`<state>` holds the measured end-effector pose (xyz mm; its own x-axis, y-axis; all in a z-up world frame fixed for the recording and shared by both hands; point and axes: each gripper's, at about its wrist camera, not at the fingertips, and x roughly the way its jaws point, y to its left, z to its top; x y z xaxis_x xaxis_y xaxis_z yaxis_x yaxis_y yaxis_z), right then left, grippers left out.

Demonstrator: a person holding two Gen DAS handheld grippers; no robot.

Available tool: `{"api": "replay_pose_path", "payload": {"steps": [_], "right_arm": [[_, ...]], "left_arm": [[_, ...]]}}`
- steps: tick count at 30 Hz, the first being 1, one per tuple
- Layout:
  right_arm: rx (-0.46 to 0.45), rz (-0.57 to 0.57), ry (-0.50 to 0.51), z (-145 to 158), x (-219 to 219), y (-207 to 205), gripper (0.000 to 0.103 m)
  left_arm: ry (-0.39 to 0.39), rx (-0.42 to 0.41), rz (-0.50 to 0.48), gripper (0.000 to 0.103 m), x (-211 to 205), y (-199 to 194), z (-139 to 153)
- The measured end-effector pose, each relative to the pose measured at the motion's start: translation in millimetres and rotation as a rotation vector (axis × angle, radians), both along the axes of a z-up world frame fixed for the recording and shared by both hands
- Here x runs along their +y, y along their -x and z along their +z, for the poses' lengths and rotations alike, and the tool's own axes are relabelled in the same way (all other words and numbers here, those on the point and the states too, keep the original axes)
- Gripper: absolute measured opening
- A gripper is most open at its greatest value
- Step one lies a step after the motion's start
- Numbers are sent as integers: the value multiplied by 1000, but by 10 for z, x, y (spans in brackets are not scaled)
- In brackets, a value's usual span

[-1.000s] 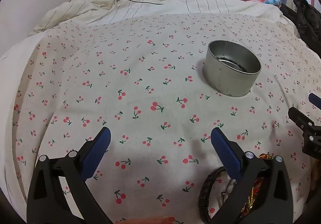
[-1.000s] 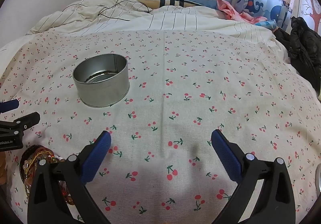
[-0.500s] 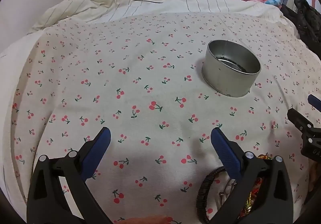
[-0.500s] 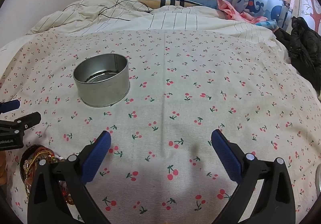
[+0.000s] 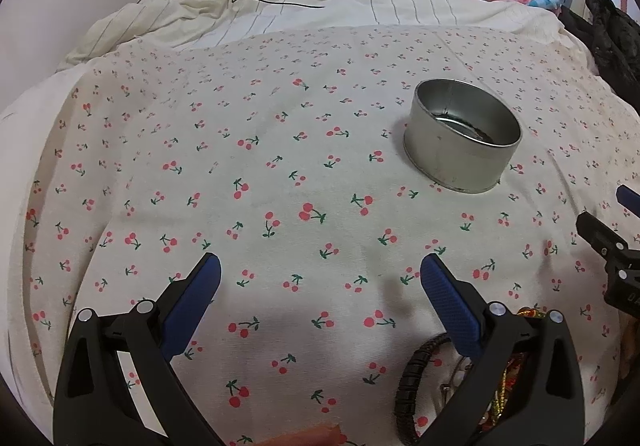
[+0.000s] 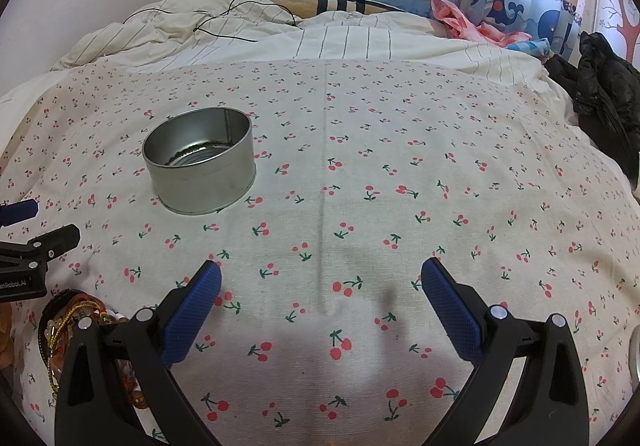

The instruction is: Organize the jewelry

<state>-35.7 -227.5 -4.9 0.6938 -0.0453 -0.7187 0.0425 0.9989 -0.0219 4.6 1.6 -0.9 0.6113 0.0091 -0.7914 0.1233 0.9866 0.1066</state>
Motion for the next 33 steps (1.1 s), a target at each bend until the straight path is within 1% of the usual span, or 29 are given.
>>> {"api": "replay_pose_path", "payload": {"steps": [3, 9, 12, 16, 19, 20, 23, 26, 33], "right_arm": [[0, -8, 11, -6, -10, -11, 96], [17, -16, 15, -60, -22, -29, 96], [27, -16, 17, -87, -23, -38, 96], [47, -20, 14, -133, -31, -60, 96], [72, -19, 8, -178, -44, -87, 96], [75, -17, 6, -188, -43, -86, 96], [102, -16, 6, -239, -35, -105, 96], [150, -7, -4, -327, -31, -141, 96], [183, -8, -15, -386, -47, -146, 96]], "left_arm": [[3, 5, 10, 96, 30, -23, -53], [-27, 48, 28, 96, 41, -99, -227], [-20, 66, 34, 96, 65, -126, -285], [5, 76, 39, 97, 110, -131, -330], [63, 98, 50, 97, 184, -132, -373], [69, 97, 53, 97, 193, -125, -374], [51, 86, 51, 97, 167, -100, -397], [55, 81, 53, 97, 169, -78, -414], [63, 72, 54, 97, 182, -60, -415]]}}
